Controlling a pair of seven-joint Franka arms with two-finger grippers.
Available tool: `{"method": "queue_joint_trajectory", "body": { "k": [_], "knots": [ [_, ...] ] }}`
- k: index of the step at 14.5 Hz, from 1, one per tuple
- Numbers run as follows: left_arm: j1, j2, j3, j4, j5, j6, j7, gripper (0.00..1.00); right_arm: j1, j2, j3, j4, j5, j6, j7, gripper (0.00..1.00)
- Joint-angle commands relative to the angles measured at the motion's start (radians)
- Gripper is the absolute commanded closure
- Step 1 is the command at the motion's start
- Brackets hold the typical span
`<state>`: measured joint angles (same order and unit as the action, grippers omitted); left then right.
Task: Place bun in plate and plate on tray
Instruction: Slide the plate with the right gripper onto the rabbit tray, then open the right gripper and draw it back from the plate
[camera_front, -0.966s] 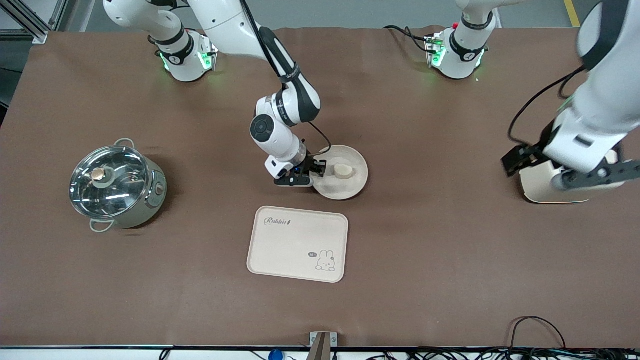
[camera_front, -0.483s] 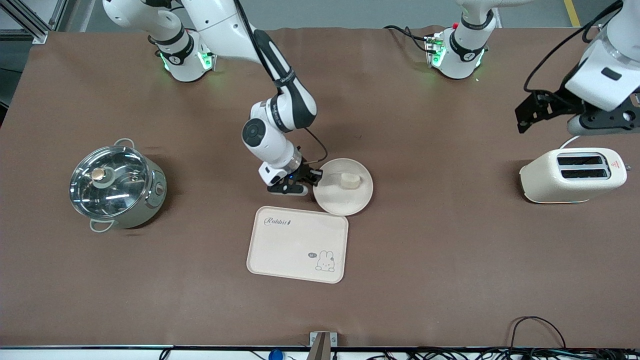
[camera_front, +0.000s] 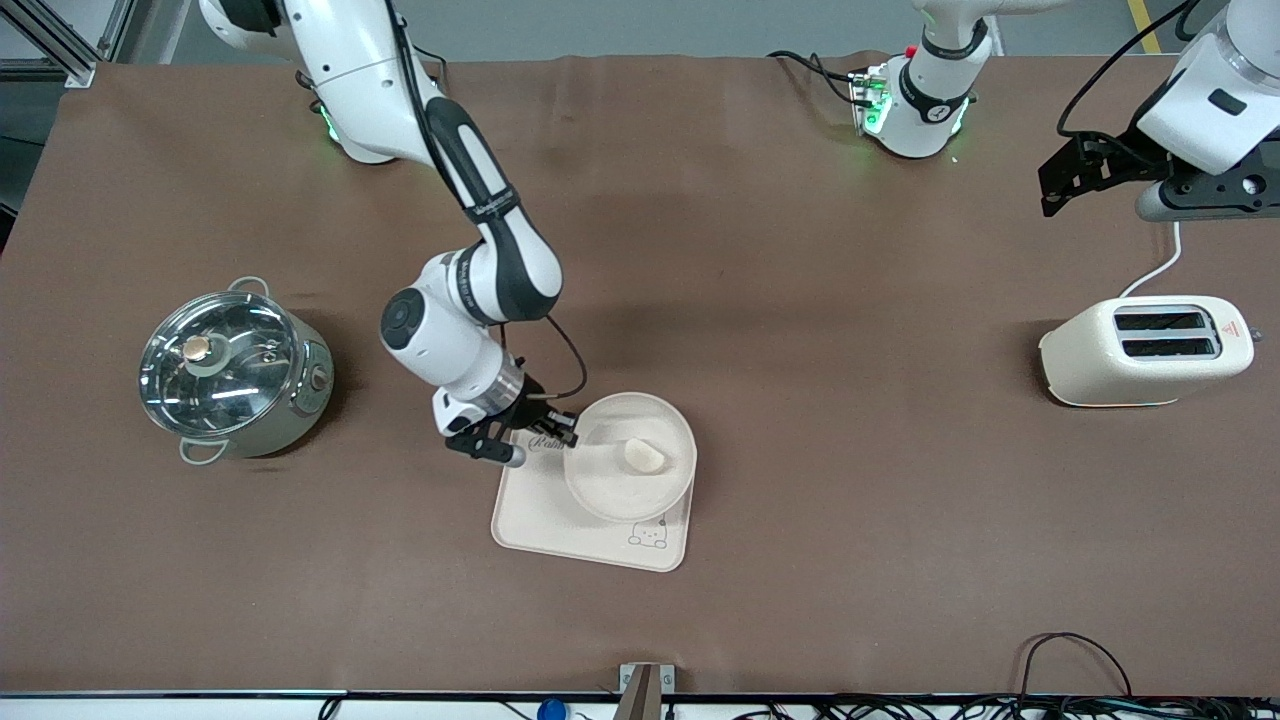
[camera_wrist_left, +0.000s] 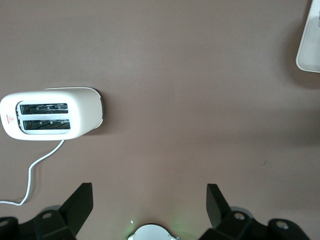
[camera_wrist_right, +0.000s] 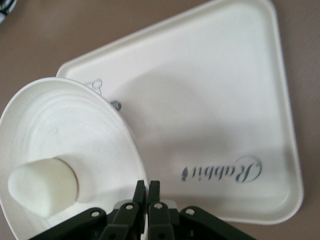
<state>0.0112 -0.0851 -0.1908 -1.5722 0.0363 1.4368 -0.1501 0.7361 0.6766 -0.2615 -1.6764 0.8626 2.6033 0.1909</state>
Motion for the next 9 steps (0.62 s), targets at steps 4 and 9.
{"method": "queue_joint_trajectory", "body": {
  "k": [4,9],
  "knots": [
    [0.001,0.013,0.002,0.018,-0.024,0.002,0.004,0.00,-0.052,0.116,0.021,0.092,-0.024,0.011,-0.002,0.98],
    [0.003,0.031,0.007,0.030,-0.007,0.030,0.014,0.00,-0.098,0.143,0.021,0.174,-0.034,-0.081,-0.002,0.39]
  ]
}}
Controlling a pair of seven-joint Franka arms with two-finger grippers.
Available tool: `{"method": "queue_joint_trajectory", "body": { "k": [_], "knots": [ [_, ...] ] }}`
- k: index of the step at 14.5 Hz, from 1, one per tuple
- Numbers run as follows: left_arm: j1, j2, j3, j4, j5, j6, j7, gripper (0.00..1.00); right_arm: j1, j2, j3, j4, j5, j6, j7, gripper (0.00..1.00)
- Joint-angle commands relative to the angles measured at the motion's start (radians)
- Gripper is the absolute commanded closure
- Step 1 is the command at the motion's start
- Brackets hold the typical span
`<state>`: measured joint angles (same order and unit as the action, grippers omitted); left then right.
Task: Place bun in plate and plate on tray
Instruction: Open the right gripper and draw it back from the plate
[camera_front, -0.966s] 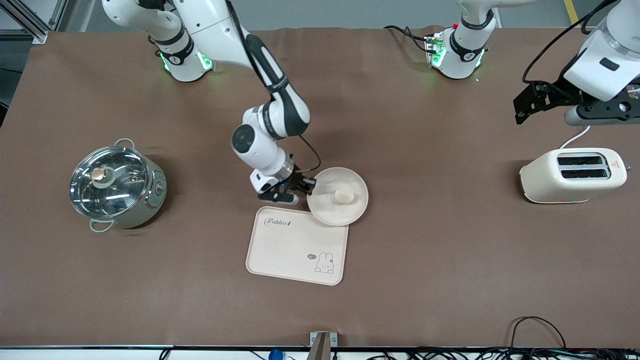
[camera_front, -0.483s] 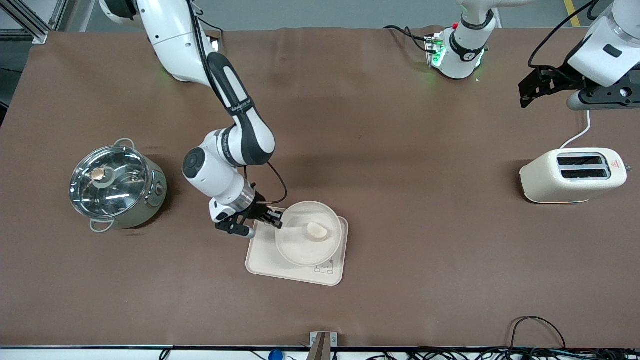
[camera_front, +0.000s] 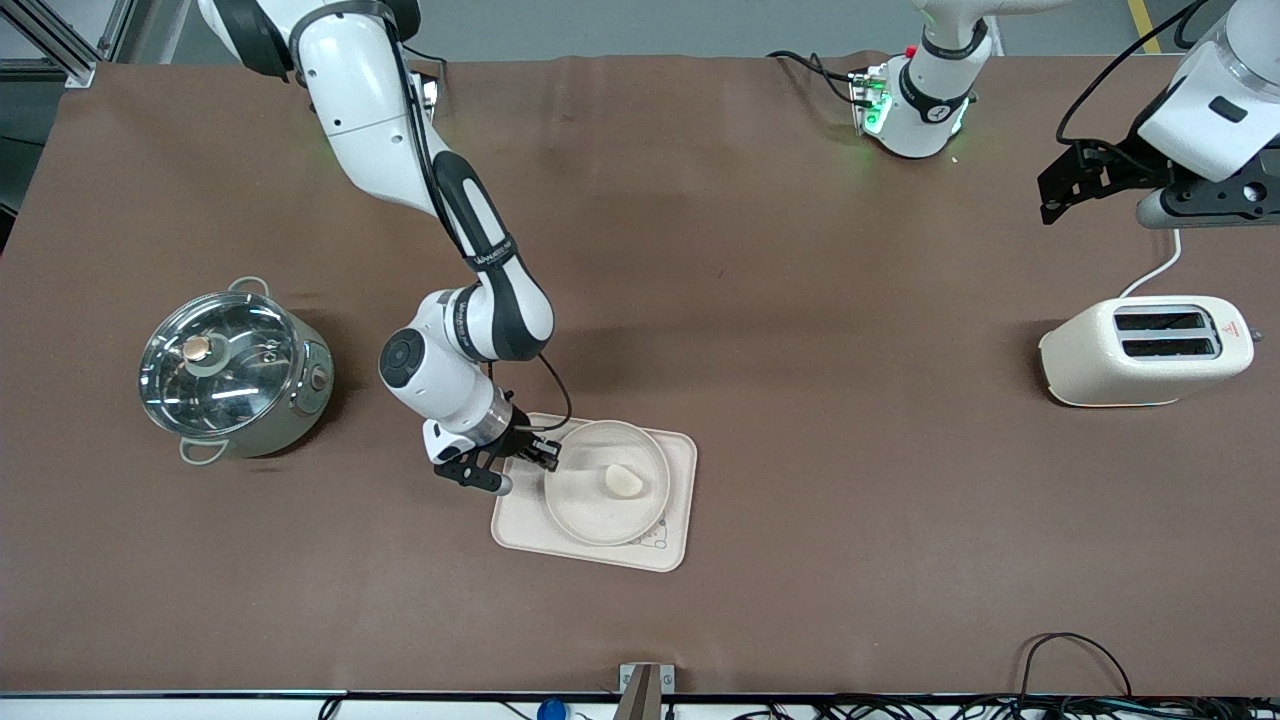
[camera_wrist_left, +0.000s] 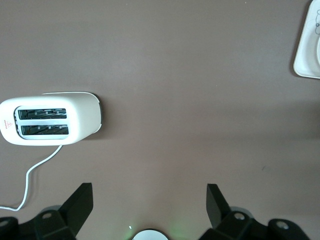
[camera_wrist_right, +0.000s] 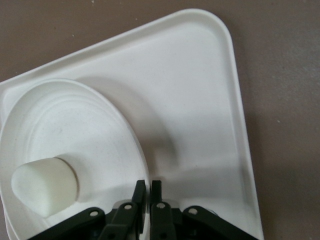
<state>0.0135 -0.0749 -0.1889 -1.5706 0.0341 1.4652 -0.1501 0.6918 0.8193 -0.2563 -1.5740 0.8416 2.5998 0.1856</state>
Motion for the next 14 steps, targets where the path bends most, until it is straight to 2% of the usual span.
{"method": "queue_joint_trajectory", "body": {
  "k": [1,2,3,5,7,8,11,14],
  "knots": [
    [0.002,0.024,0.005,0.032,-0.006,0.000,0.015,0.00,-0.078,-0.003,0.011,0.104,-0.013,-0.163,0.002,0.30],
    [0.008,0.023,0.006,0.032,-0.008,-0.005,0.018,0.00,-0.099,-0.009,0.008,0.127,-0.027,-0.203,-0.008,0.00],
    [0.013,0.021,0.008,0.032,-0.008,-0.006,0.018,0.00,-0.112,-0.032,-0.001,0.133,-0.086,-0.213,-0.009,0.00],
    [0.022,0.020,0.008,0.031,-0.007,-0.008,0.017,0.00,-0.118,-0.045,-0.061,0.147,-0.246,-0.245,-0.017,0.00],
    [0.020,0.021,0.006,0.032,-0.005,-0.008,0.012,0.00,-0.120,-0.087,-0.109,0.147,-0.347,-0.297,-0.053,0.00],
    [0.020,0.018,0.005,0.032,-0.006,-0.008,0.020,0.00,-0.118,-0.116,-0.157,0.140,-0.373,-0.349,-0.102,0.00],
    [0.017,0.015,-0.003,0.029,-0.008,-0.008,0.044,0.00,-0.118,-0.208,-0.312,0.138,-0.375,-0.564,-0.262,0.00],
    [0.020,0.010,-0.003,0.032,-0.010,-0.011,0.095,0.00,-0.117,-0.285,-0.450,0.138,-0.381,-0.733,-0.288,0.00]
  ]
}}
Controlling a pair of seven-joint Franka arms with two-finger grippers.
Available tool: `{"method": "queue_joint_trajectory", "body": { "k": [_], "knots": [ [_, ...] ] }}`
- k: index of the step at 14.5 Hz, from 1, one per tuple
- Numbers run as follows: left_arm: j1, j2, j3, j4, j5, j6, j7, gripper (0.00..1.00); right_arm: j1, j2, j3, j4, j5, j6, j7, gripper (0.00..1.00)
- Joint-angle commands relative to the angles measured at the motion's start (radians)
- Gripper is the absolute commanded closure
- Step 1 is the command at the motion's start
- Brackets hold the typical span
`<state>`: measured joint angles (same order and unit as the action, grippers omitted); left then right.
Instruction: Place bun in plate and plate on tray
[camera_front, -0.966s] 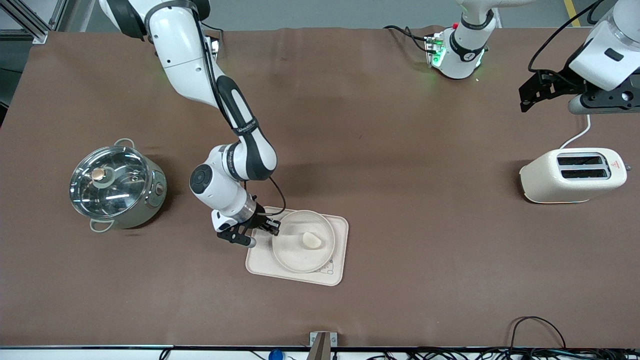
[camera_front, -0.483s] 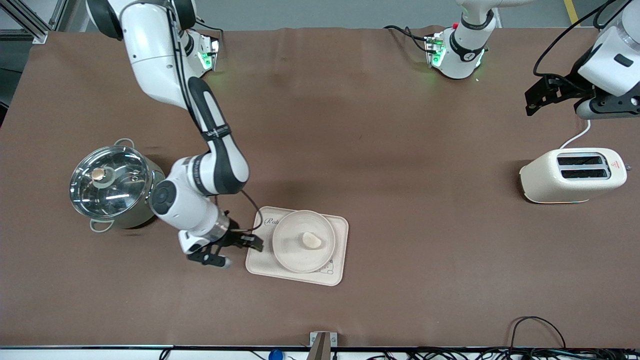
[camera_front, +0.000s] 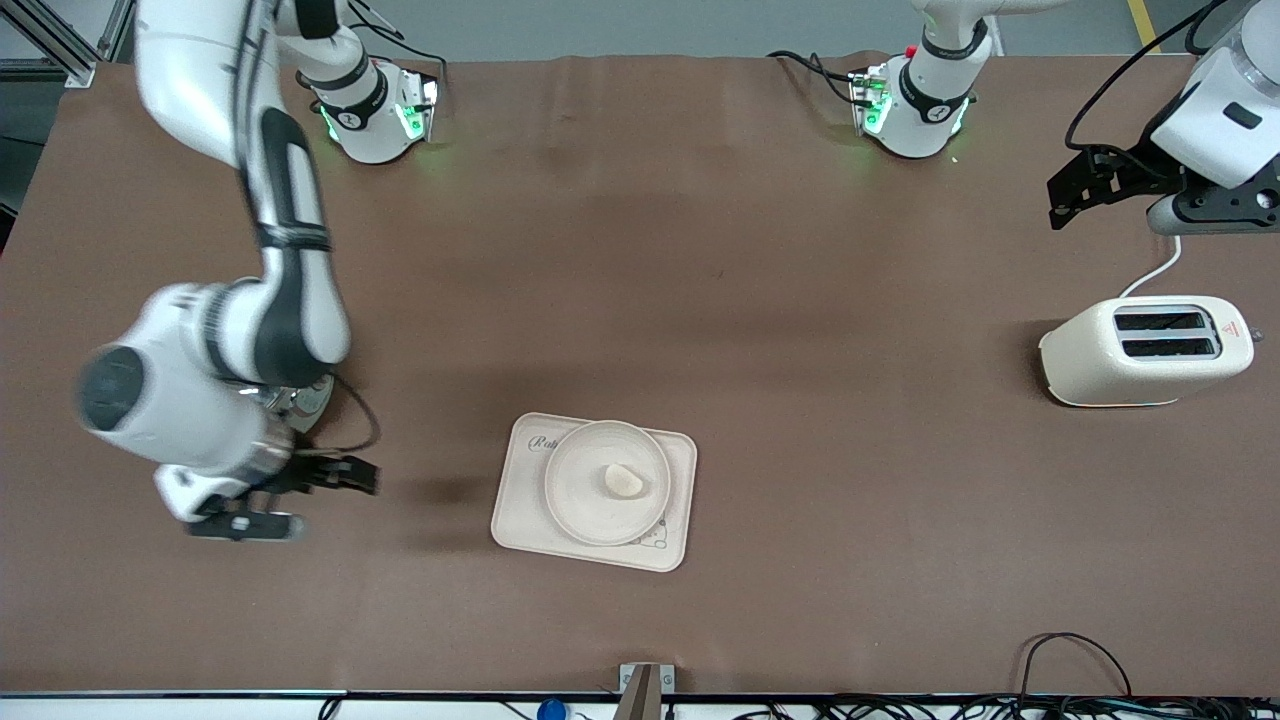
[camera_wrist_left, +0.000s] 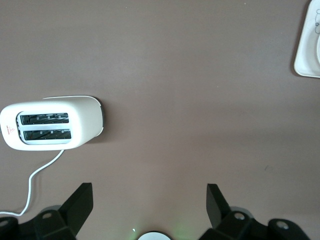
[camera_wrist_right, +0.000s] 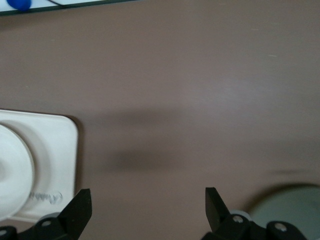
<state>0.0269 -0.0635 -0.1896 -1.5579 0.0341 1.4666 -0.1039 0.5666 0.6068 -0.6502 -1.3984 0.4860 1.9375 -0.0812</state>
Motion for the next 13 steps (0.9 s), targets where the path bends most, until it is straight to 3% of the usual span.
{"method": "queue_joint_trajectory", "body": {
  "k": [1,3,6,9,13],
  "knots": [
    [0.007,-0.001,0.002,0.021,-0.008,-0.012,0.064,0.00,0.009,-0.091,-0.090,-0.036,-0.035,-0.107,-0.043,0.00],
    [0.008,-0.007,0.005,0.018,-0.017,-0.026,0.070,0.00,0.009,-0.143,-0.147,-0.034,-0.058,-0.164,-0.154,0.00],
    [0.008,-0.016,0.002,0.003,-0.019,-0.034,0.067,0.00,0.036,-0.238,-0.206,-0.028,-0.107,-0.265,-0.170,0.00],
    [0.008,-0.039,0.002,-0.005,-0.020,-0.045,0.056,0.00,0.111,-0.352,-0.207,-0.031,-0.248,-0.311,-0.148,0.00],
    [0.010,-0.035,0.007,0.002,-0.019,-0.046,0.064,0.00,0.150,-0.427,-0.175,-0.030,-0.317,-0.380,-0.005,0.00]
  ]
}}
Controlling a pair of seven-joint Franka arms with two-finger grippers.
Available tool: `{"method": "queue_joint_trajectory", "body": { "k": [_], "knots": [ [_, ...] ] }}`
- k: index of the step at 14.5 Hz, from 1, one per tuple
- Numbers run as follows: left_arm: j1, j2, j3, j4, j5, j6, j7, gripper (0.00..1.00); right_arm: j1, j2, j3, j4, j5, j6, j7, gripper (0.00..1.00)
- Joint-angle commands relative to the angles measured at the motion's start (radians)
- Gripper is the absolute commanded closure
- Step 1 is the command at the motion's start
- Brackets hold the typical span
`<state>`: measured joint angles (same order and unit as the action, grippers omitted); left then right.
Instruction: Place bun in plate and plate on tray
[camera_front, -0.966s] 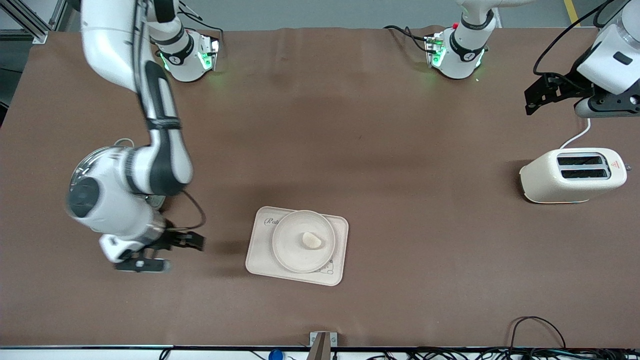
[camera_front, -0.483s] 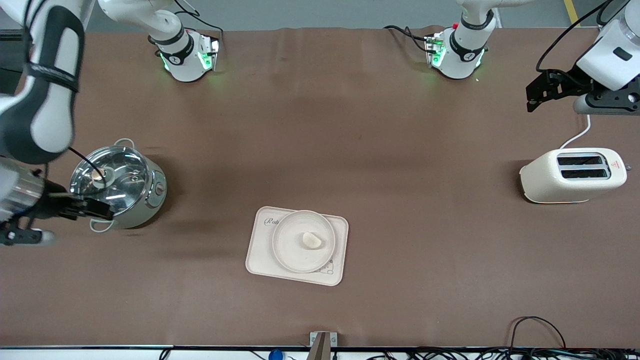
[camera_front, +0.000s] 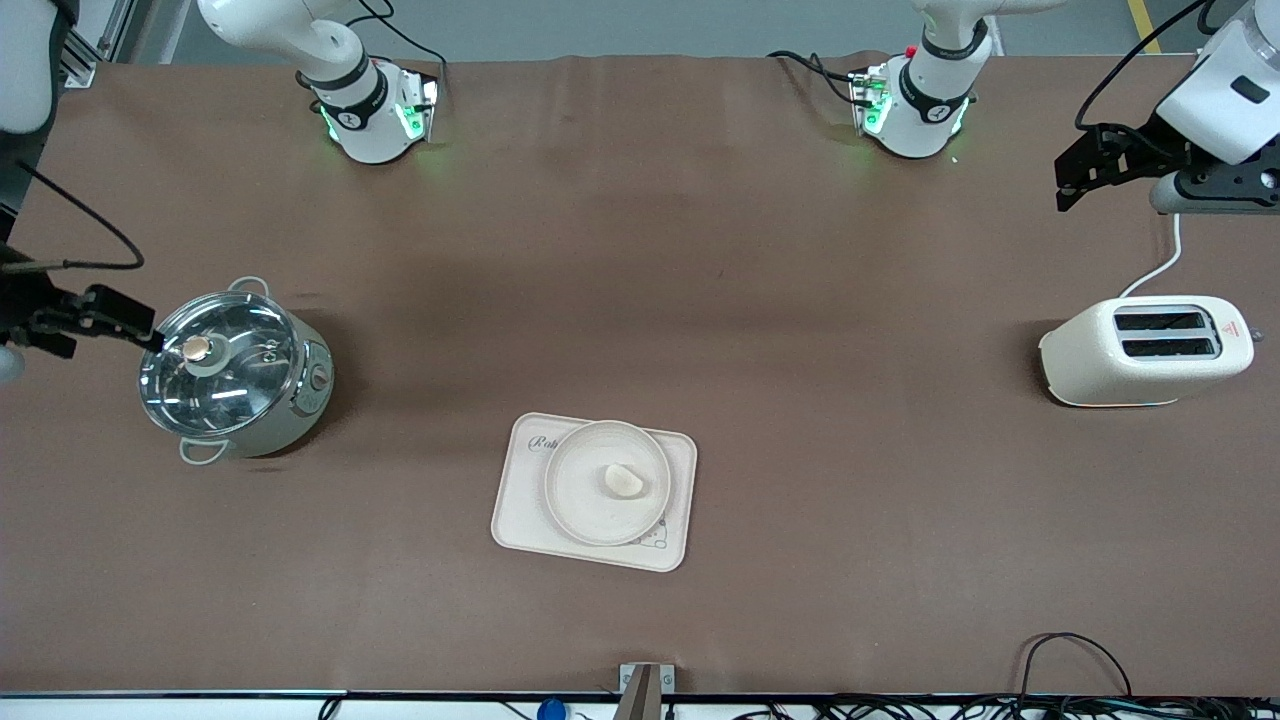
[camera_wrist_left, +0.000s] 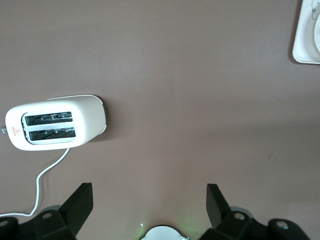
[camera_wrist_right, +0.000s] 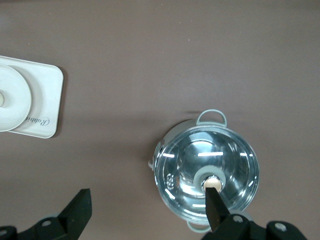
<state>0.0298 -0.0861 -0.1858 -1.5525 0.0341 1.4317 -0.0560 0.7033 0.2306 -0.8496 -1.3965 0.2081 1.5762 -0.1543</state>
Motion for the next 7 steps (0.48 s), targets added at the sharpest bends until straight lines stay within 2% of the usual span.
{"method": "queue_joint_trajectory", "body": {
  "k": [1,5,7],
  "knots": [
    [0.005,-0.008,0.003,-0.001,-0.017,-0.011,0.018,0.00,-0.023,-0.069,0.087,-0.030,-0.056,-0.022,0.073,0.00],
    [0.002,-0.004,-0.001,0.006,-0.005,-0.010,0.019,0.00,-0.391,-0.171,0.509,-0.061,-0.140,-0.044,0.085,0.00],
    [0.002,-0.004,-0.001,0.006,-0.005,-0.010,0.019,0.00,-0.509,-0.212,0.640,-0.107,-0.157,-0.038,0.096,0.00]
  ]
}}
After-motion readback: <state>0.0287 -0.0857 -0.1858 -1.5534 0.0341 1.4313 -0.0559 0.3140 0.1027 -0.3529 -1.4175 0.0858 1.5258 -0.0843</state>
